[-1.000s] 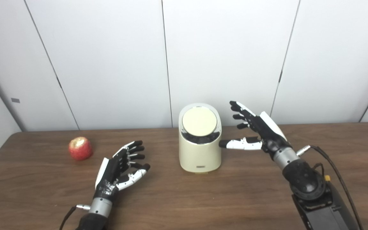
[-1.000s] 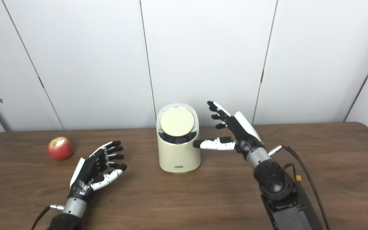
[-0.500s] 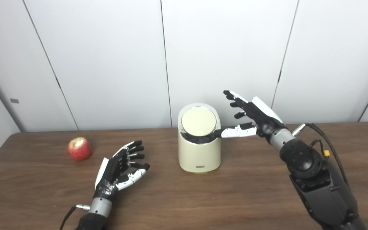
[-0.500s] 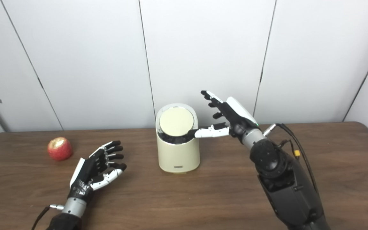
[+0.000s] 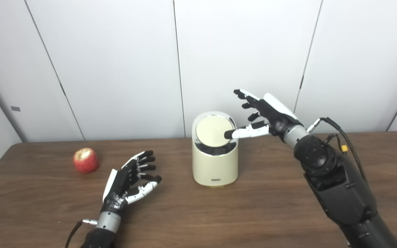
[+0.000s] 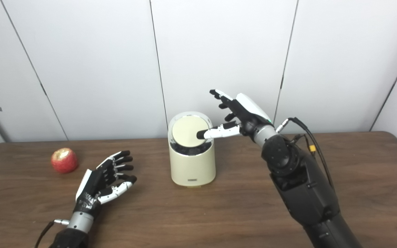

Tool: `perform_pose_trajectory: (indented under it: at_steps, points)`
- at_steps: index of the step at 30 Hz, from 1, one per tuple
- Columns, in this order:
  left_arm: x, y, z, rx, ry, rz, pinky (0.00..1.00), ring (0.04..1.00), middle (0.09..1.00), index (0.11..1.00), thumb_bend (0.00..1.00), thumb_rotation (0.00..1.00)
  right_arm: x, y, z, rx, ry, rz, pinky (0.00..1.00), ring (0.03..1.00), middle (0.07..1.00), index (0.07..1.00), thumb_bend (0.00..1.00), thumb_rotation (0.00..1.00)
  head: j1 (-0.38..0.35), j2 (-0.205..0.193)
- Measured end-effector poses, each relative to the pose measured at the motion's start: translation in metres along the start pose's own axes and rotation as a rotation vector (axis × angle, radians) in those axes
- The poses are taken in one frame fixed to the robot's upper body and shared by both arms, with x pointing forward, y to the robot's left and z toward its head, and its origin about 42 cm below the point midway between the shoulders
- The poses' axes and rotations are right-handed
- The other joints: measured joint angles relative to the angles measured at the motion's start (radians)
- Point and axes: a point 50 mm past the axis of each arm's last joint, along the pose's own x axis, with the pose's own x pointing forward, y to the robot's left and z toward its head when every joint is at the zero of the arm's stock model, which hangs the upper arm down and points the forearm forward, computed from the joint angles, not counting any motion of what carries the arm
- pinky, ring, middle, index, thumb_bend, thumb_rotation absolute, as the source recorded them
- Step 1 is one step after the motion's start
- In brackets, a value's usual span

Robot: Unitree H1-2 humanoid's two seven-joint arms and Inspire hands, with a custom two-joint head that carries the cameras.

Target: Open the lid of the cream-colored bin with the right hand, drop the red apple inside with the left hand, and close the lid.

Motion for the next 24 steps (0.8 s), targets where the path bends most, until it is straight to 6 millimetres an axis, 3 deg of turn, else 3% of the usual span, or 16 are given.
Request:
perform_pose_trajectory:
  at_steps: [10, 17, 24]
  points:
    - [0.0, 0.0, 0.0, -0.004, 0.0, -0.006, 0.6, 0.725, 0.796, 0.837, 0.53, 0.04, 0.017, 0.014, 0.002, -0.024, 0.031, 0.029, 0.79, 0.909, 0.943, 0.944, 0.77, 0.47, 0.0, 0.0]
    - [0.001, 0.0, 0.0, -0.004, -0.001, -0.007, 0.6, 0.726, 0.793, 0.835, 0.53, 0.06, 0.026, 0.024, 0.007, -0.072, 0.041, 0.025, 0.72, 0.868, 0.915, 0.929, 0.82, 0.5, 0.005, 0.002]
    - [0.0, 0.0, 0.0, -0.004, -0.001, -0.006, 0.6, 0.724, 0.796, 0.839, 0.53, 0.06, 0.031, 0.029, 0.005, -0.082, 0.057, 0.033, 0.76, 0.885, 0.926, 0.936, 0.81, 0.52, 0.009, 0.003]
